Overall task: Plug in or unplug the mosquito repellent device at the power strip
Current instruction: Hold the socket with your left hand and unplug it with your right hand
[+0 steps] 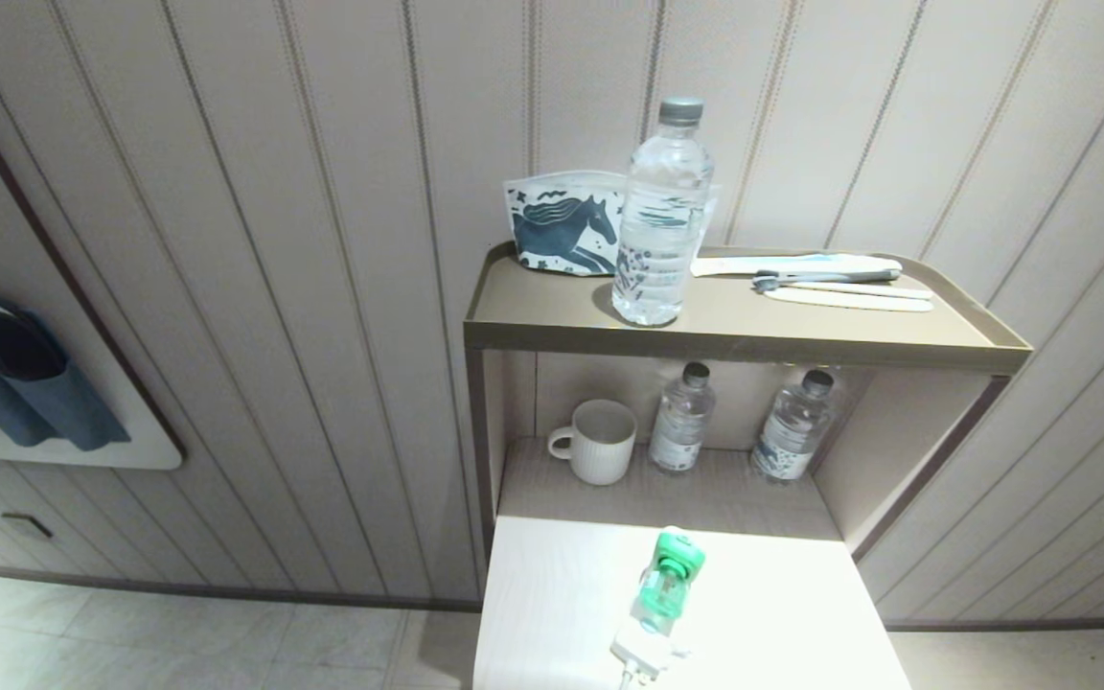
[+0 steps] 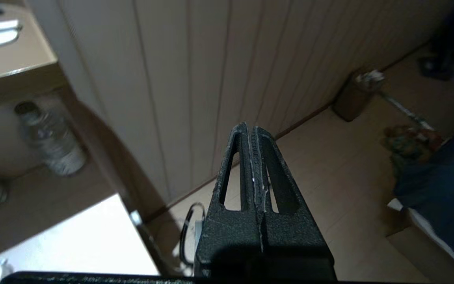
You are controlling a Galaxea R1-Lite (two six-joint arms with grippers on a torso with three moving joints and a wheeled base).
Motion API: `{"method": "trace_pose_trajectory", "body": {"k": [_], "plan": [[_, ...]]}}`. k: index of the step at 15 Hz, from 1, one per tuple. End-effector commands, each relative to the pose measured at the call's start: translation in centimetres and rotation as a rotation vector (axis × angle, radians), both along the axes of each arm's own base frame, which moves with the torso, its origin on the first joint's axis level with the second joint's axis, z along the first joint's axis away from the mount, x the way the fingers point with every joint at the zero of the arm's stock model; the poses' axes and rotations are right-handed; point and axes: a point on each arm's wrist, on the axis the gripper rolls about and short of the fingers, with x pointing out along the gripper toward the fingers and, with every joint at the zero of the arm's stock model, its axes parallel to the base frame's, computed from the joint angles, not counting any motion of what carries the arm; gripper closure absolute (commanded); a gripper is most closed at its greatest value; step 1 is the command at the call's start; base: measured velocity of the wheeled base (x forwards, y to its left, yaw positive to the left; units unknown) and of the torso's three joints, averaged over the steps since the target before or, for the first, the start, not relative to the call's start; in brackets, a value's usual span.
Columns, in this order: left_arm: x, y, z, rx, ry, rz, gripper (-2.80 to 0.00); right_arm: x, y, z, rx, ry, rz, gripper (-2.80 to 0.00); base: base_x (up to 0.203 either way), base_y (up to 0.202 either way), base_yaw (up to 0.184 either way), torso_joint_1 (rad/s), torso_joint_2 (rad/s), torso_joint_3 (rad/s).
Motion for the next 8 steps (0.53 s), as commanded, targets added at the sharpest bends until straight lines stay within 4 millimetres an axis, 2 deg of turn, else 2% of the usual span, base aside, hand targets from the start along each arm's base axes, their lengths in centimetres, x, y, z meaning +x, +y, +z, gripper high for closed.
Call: {"method": "trace_pose_trajectory", "body": {"k": [1,3,5,8], "plan": [[0.0,0.0,0.0,0.000,0.000,0.000,0.00,-2.9,-0.5,-0.6,-0.015,-0.077,-0.046,0.00,0.000,0.000,0.000,0.000,0.00,0.000],[0.0,0.0,0.0,0.000,0.000,0.000,0.00,-4.9,-0.8,-2.5,-0.026,-0.101,-0.056,0.00,0.000,0.000,0.000,0.000,0.00,0.000],[0.0,0.0,0.0,0.000,0.000,0.000,0.00,-5.7,-0.8,-5.9,-0.039,-0.068,-0.079,0.00,0.000,0.000,0.000,0.000,0.00,0.000],[0.0,0.0,0.0,0.000,0.000,0.000,0.00,-5.4,-0.7,-10.2,-0.037,0.009,-0.095,0.00,0.000,0.000,0.000,0.000,0.00,0.000]]}}
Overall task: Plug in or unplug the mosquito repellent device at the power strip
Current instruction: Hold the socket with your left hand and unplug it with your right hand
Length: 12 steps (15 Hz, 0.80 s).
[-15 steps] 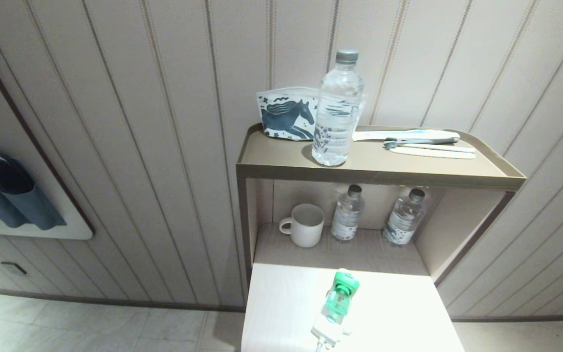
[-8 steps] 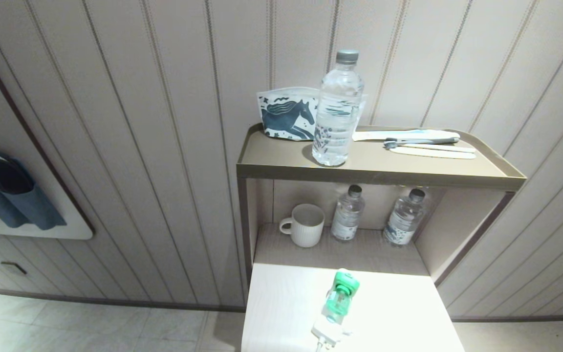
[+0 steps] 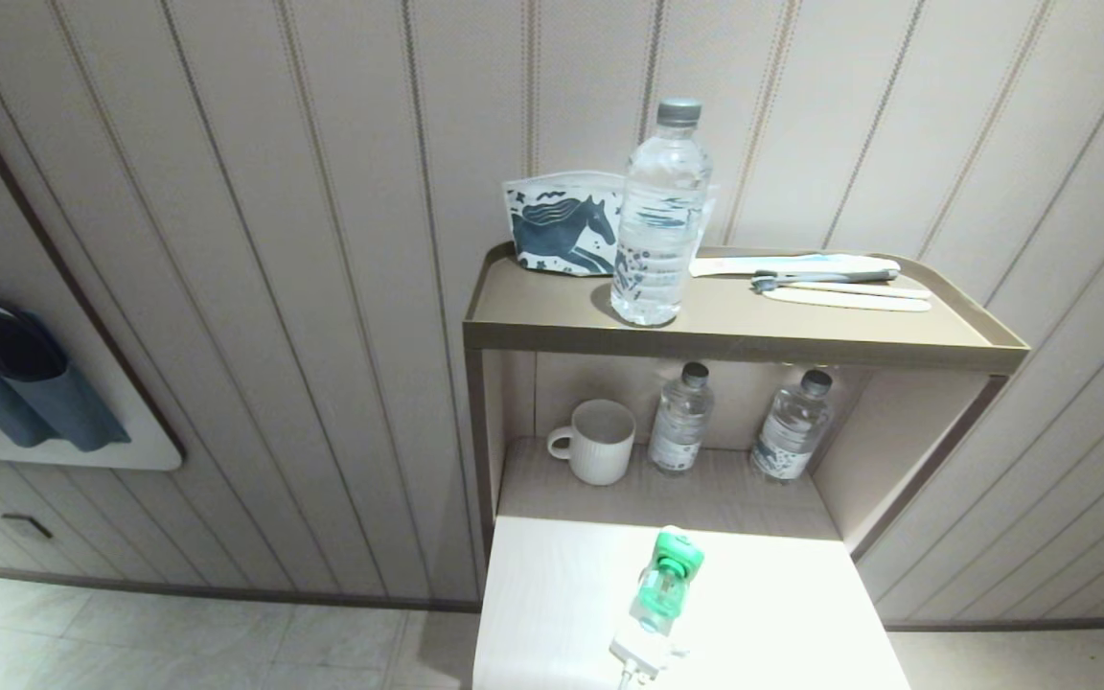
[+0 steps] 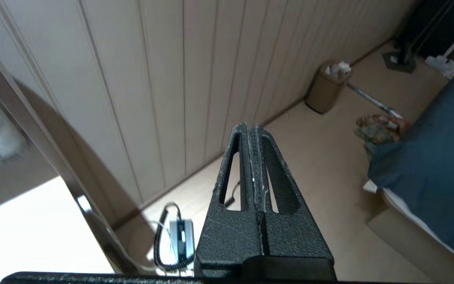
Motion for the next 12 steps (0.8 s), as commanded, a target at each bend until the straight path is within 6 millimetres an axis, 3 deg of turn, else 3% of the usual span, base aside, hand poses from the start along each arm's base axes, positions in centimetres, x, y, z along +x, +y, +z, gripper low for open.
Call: {"method": "trace_pose_trajectory", "body": {"k": [1,4,6,8,10,12], "plan": [[0.0,0.0,0.0,0.001,0.000,0.000,0.00,-0.2,0.0,-1.9,0.007,0.007,-0.013,0.00,0.000,0.000,0.000,0.000,0.00,0.000],[0.0,0.0,0.0,0.001,0.000,0.000,0.00,0.3,0.3,-4.2,0.008,0.003,-0.131,0.00,0.000,0.000,0.000,0.000,0.00,0.000],[0.0,0.0,0.0,0.001,0.000,0.000,0.00,0.6,0.3,-6.4,0.005,0.001,-0.084,0.00,0.000,0.000,0.000,0.000,0.00,0.000],[0.0,0.0,0.0,0.001,0.000,0.000,0.00,0.2,0.5,-8.1,0.009,-0.051,0.046,0.00,0.000,0.000,0.000,0.000,0.00,0.000],[0.0,0.0,0.0,0.001,0.000,0.000,0.00,-0.5,0.9,-8.5,-0.013,-0.131,0.324,0.00,0.000,0.000,0.000,0.000,0.00,0.000],[0.0,0.0,0.0,0.001,0.000,0.000,0.00,-0.3,1.3,-8.9,-0.041,-0.105,0.509,0.00,0.000,0.000,0.000,0.000,0.00,0.000]]}}
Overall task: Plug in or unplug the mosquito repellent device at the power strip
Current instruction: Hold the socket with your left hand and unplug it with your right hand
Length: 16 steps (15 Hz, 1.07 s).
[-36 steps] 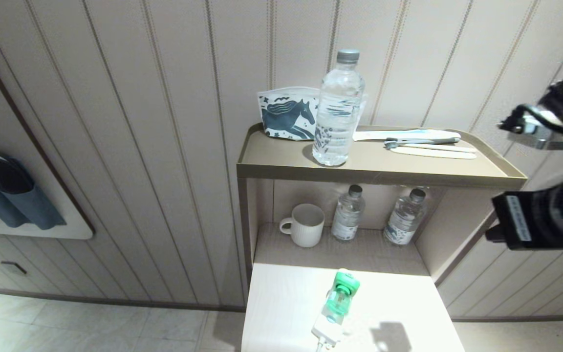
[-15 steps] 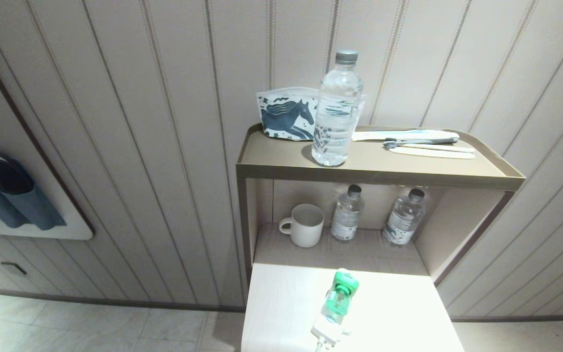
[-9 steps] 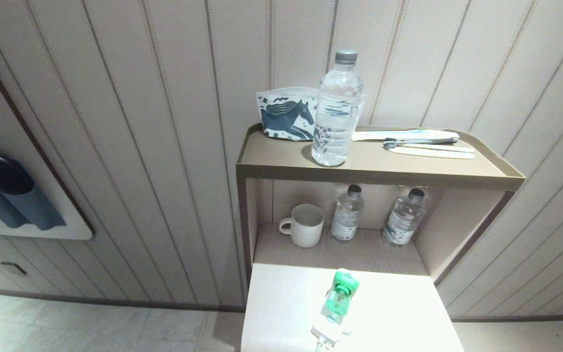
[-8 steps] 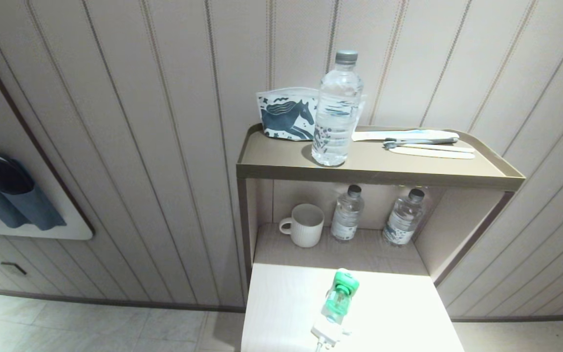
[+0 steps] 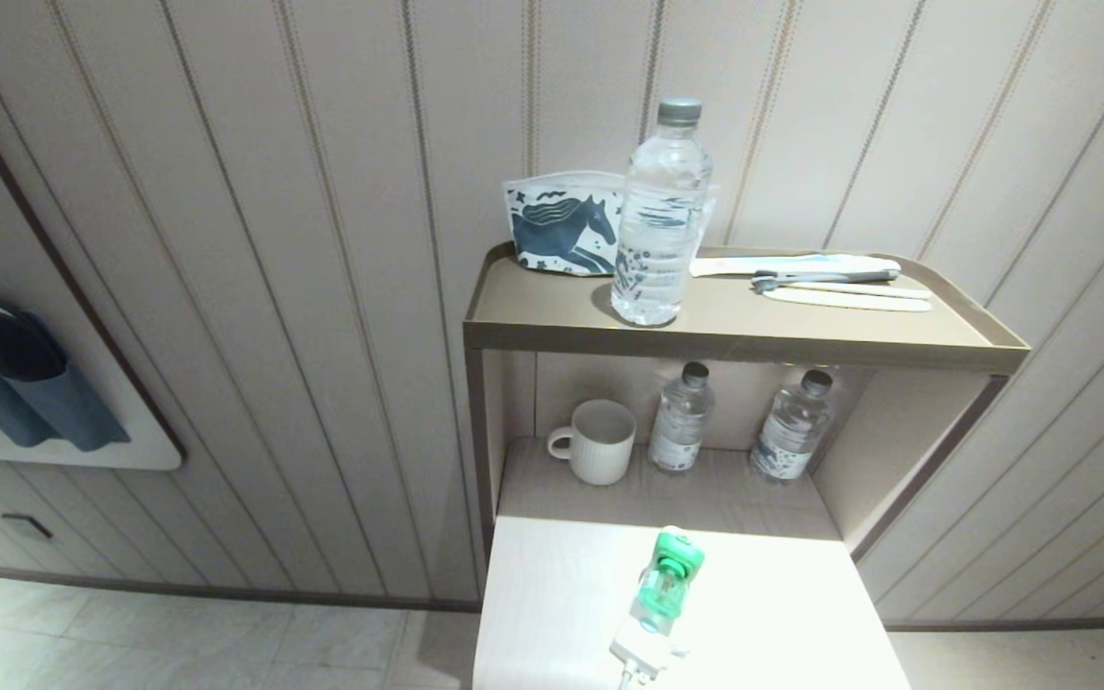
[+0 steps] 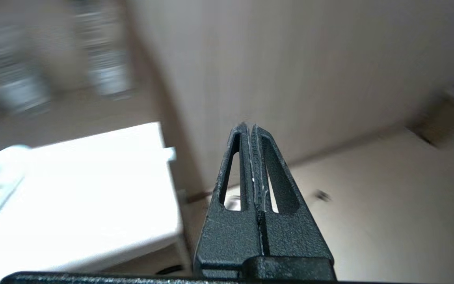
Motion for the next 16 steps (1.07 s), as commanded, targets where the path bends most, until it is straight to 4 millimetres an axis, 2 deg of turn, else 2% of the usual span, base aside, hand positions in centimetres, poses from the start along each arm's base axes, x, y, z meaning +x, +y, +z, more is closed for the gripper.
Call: {"method": "trace_pose_trajectory", "body": {"k": [1,8,10,12,16], "plan": [[0.0,0.0,0.0,0.000,0.000,0.000,0.00,-0.1,0.4,-0.4,-0.018,-0.017,0.179,0.00,0.000,0.000,0.000,0.000,0.00,0.000],[0.0,0.0,0.0,0.000,0.000,0.000,0.00,0.0,0.8,-0.9,-0.234,0.083,0.364,0.00,0.000,0.000,0.000,0.000,0.00,0.000],[0.0,0.0,0.0,-0.001,0.000,0.000,0.00,0.1,1.0,-1.3,-0.186,0.071,0.454,0.00,0.000,0.000,0.000,0.000,0.00,0.000],[0.0,0.0,0.0,0.000,0.000,0.000,0.00,0.3,0.9,-1.7,-0.061,0.043,0.413,0.00,0.000,0.000,0.000,0.000,0.00,0.000],[0.0,0.0,0.0,0.000,0.000,0.000,0.00,0.4,0.9,-1.6,-0.054,0.012,0.398,0.00,0.000,0.000,0.000,0.000,0.00,0.000]]}}
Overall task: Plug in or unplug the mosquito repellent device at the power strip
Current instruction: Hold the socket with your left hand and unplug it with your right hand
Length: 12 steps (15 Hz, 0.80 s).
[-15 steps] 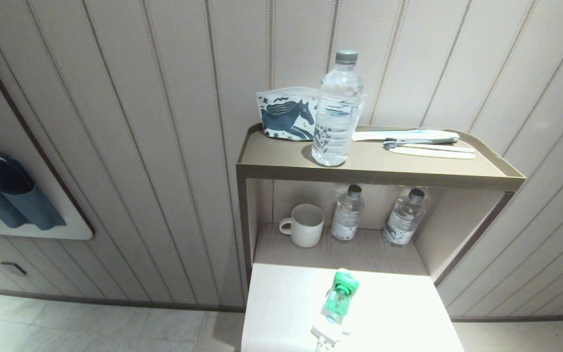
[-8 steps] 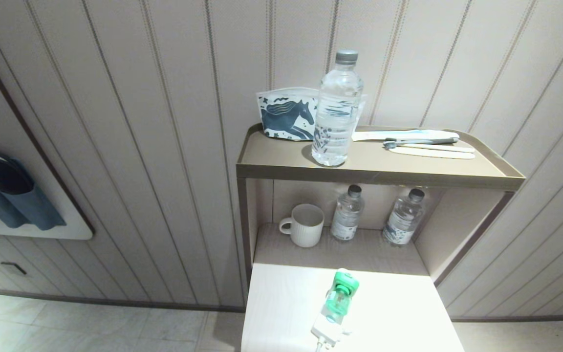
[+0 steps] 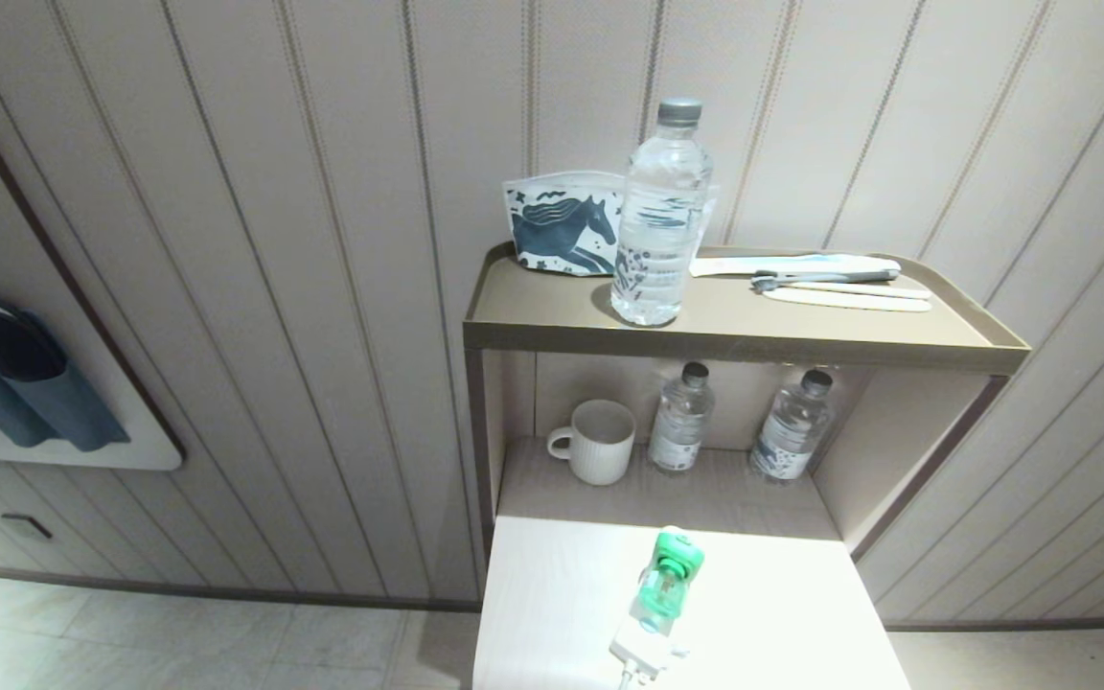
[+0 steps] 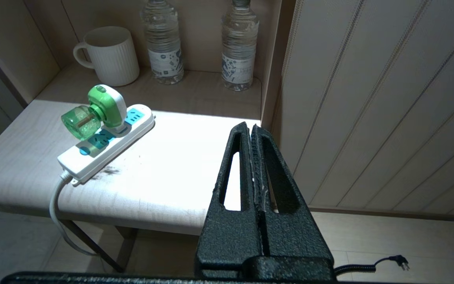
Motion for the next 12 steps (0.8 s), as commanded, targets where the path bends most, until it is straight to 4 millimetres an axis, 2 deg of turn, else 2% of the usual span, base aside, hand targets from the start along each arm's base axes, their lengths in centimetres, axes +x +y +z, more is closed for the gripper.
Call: {"method": "trace_pose_trajectory", "body": {"k": [1,12], "plan": [[0.00,0.00,-0.01,0.000,0.000,0.000,0.00,0.04,0.00,-0.03,0.001,0.005,-0.004,0.00,0.000,0.000,0.000,0.000,0.00,0.000],[0.01,0.00,-0.05,-0.003,0.002,0.000,0.00,0.04,0.01,-0.02,-0.006,0.004,-0.002,0.00,0.000,0.000,0.000,0.000,0.00,0.000]]}}
